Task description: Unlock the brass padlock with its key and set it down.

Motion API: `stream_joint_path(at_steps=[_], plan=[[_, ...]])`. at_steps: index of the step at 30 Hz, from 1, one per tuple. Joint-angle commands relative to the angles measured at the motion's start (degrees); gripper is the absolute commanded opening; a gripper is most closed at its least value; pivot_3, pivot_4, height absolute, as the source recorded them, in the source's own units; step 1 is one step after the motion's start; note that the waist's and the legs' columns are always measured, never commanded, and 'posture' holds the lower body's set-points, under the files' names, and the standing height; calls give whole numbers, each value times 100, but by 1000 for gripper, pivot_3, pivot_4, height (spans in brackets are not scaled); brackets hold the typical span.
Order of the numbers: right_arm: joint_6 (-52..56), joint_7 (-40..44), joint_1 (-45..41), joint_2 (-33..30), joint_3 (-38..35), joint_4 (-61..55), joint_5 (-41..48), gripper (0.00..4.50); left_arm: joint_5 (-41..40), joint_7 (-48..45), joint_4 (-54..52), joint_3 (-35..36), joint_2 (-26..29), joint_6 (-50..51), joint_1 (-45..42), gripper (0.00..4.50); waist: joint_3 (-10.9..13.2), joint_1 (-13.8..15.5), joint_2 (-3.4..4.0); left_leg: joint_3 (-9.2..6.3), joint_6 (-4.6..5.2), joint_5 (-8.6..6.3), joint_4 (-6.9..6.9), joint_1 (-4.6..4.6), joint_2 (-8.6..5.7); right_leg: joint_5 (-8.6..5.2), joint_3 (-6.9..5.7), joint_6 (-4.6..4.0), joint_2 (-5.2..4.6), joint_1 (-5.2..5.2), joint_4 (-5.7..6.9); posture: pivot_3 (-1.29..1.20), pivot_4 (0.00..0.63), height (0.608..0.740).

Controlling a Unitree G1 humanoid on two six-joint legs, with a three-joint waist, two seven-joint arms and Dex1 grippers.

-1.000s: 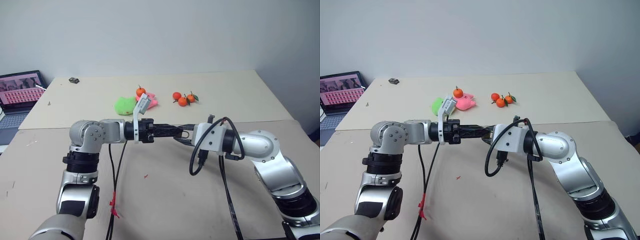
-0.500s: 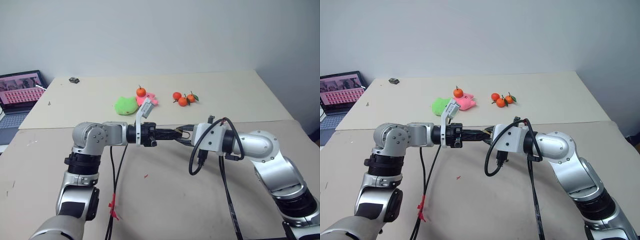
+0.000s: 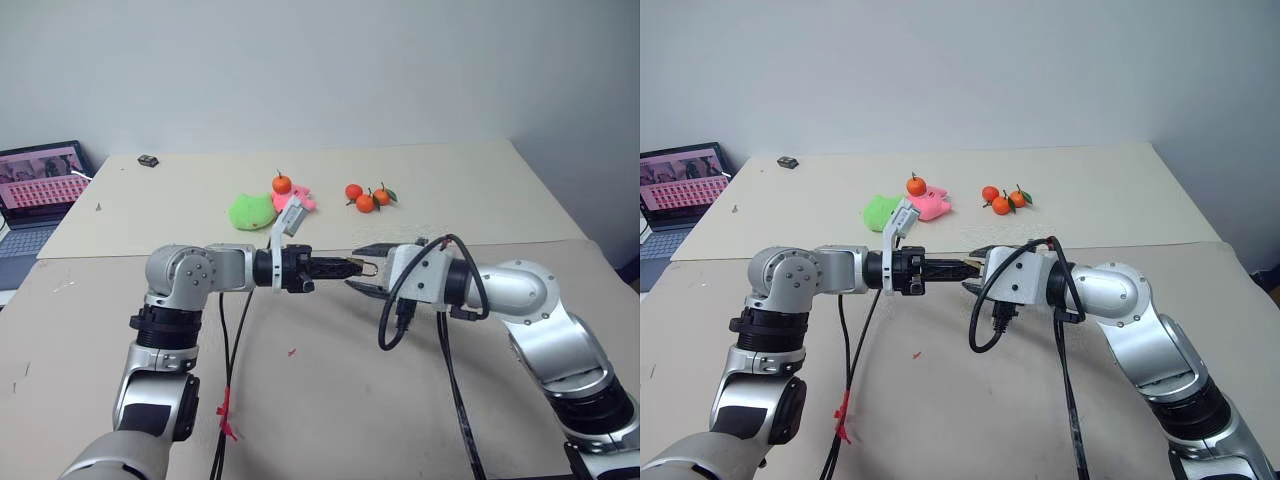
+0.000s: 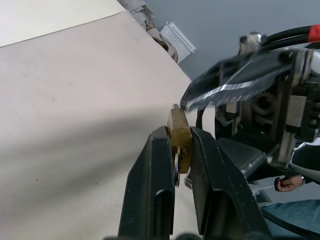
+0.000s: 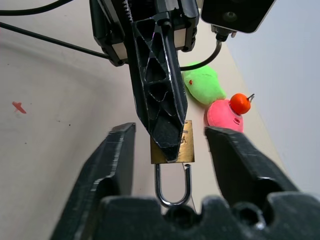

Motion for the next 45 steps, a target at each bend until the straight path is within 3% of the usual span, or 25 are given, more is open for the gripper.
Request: stream_joint_path(at_steps=[1, 8, 12, 20, 45], plan=[[562, 151, -102, -73, -571, -289, 633, 3499, 11, -54, 64, 156, 97, -109, -69, 35, 0, 2, 0, 0, 0, 0, 0, 0, 0, 0, 0, 0, 0, 0, 0, 0, 150, 660], [1006, 219, -230, -305, -1176, -229, 1278, 3499, 40, -101, 252, 179, 205, -131, -117, 35, 2, -1, -3, -1, 1, -1, -4, 0, -1, 0, -1, 0, -1, 1, -2, 0, 150, 660], [812, 124, 78, -336, -1231, -202, 1268, 2654, -41, -162, 262, 198, 246, -23, -140, 35, 3, -6, -3, -1, 2, -1, -7, -1, 0, 0, -1, 0, -1, 1, -3, 0, 150, 660], [524, -54, 337, -162, -944, -172, 1149, 15, -197, -90, 230, 319, 179, 181, -237, 35, 5, -5, -8, -1, 1, -1, -4, -3, -1, 0, 0, 1, -1, 1, -3, 0, 150, 660], [322, -121, 173, -87, -637, 71, 991, 15, -587, 258, -215, 524, -30, 692, -107, 35, 7, -4, -11, -1, -3, 1, -4, -2, -1, 0, 0, 1, -1, 1, -3, 0, 150, 660]])
